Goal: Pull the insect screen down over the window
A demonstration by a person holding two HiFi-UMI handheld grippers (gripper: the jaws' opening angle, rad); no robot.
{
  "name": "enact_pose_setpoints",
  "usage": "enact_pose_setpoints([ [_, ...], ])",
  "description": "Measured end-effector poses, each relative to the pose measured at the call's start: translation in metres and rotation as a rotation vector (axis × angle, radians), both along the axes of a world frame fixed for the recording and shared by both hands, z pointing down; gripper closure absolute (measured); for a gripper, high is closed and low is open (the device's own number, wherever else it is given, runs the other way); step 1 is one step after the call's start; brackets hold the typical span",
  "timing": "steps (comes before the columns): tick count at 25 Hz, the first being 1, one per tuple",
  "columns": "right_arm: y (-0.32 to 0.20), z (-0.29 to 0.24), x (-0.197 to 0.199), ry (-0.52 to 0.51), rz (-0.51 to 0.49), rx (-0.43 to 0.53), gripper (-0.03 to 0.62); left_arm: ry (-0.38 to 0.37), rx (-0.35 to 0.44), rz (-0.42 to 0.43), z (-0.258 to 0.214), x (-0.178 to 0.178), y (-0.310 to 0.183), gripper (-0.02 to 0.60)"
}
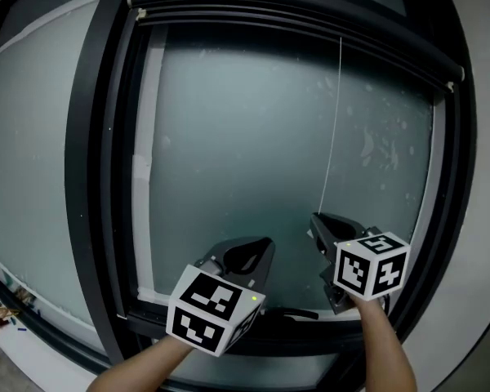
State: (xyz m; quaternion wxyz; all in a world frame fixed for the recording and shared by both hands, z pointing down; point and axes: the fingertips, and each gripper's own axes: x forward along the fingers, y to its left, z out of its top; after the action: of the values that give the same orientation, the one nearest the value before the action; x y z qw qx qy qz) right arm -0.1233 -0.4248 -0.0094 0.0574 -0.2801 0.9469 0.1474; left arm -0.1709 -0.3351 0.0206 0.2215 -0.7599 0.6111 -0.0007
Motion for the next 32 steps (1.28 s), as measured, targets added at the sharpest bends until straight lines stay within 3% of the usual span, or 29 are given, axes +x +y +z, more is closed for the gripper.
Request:
enact_pose_setpoints([
  [7, 0.015, 0.012, 0.018, 0.023, -0.009, 0.051, 0.591, -0.159, 0.127, -0.126, -0.047, 0.015, 0.021, 0.569],
  [13, 0.011, 0.025, 0.027, 0.030, -0.034, 0.029, 0.591, -0.338, 0.160, -0.263, -0.083, 0.022, 0.018, 0.534],
  [18, 0.001, 0.067, 0.023, 0.079, -0.049, 0.000, 0.591, -0.436, 0.156, -0.353, -0.087, 0.022, 0.011, 0.505],
  [27, -0.008, 0.113, 0.027, 0.060, -0.068, -0.038, 0.591, -0.596, 0.128, -0.428, -0.087, 0.020, -0.007, 0.414],
  [32, -0.005, 0.146, 0.022, 0.139, -0.067, -0.069, 0.591, -0.685, 0.127, -0.475, -0.102, 0.017, -0.014, 0.384],
])
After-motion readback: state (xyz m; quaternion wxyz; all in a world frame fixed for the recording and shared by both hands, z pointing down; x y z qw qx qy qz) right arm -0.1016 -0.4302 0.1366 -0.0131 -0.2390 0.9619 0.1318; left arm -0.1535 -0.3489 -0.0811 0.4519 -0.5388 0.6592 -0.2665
